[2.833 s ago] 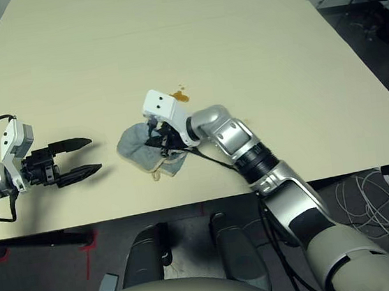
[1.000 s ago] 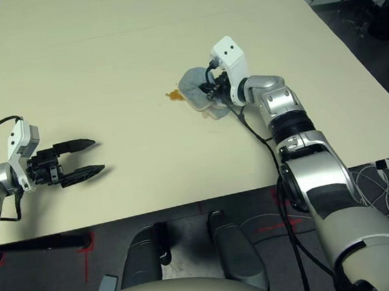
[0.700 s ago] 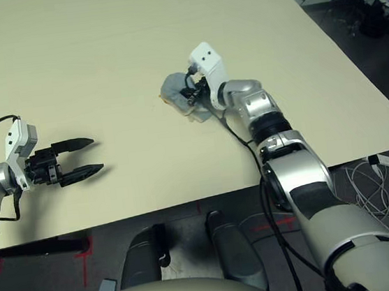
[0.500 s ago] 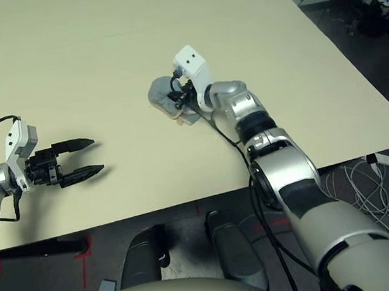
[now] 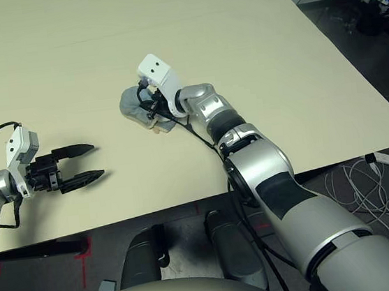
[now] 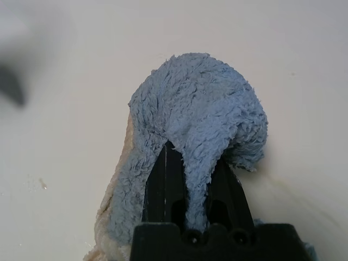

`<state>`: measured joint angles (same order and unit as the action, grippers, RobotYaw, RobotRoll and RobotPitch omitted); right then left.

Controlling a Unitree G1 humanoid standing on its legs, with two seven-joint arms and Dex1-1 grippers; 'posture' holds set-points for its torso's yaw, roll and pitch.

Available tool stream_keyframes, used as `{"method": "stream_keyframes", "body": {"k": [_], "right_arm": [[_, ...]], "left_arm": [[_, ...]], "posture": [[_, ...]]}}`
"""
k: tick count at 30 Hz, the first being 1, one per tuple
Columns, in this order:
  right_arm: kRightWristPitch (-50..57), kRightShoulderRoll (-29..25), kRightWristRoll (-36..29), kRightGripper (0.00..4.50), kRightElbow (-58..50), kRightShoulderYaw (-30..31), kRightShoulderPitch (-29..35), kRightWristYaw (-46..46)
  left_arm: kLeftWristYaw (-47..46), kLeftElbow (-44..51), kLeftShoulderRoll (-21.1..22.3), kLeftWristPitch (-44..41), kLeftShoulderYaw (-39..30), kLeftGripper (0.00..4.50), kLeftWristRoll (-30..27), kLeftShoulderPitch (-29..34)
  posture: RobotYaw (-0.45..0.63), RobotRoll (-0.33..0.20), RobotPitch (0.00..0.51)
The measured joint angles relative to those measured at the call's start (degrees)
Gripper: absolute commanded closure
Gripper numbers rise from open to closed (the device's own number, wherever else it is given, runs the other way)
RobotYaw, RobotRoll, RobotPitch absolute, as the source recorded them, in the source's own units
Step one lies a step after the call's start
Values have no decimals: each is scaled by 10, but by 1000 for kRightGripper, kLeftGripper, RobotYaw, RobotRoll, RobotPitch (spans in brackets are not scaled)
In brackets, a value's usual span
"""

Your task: Wipe the water off the table with a rag.

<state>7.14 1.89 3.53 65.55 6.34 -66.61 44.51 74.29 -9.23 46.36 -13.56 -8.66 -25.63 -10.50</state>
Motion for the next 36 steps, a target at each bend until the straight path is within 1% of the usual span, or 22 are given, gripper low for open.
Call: {"method": "stream_keyframes", "body": {"k": [4, 14, 19, 23, 30, 36], "right_arm": [[-10, -17, 8, 4413, 3, 4, -2, 3], [-26, -100, 28, 4413, 23, 4, -11, -13], [-27, -125, 35, 4413, 28, 4, -14, -20], [-28, -158, 42, 4413, 31, 4, -14, -18], [-23, -224, 56, 4413, 23, 11, 3, 25], [-8, -255, 56, 4413, -8, 17, 27, 59]], "left_arm": [[-1, -1, 0, 0, 0, 0, 0, -2], [6, -14, -1, 5, 7, 0, 2, -34], [9, -30, -2, 9, 11, 0, 4, -45], [11, -32, -4, 12, 16, 0, 6, -48], [12, -44, -6, 18, 24, 0, 8, -54], [14, -53, -13, 26, 31, 0, 10, -68]], "posture": [[-46, 0, 171], [-85, 0, 166], [-85, 0, 166], [-105, 0, 159], [-120, 0, 157], [-133, 0, 158]]}}
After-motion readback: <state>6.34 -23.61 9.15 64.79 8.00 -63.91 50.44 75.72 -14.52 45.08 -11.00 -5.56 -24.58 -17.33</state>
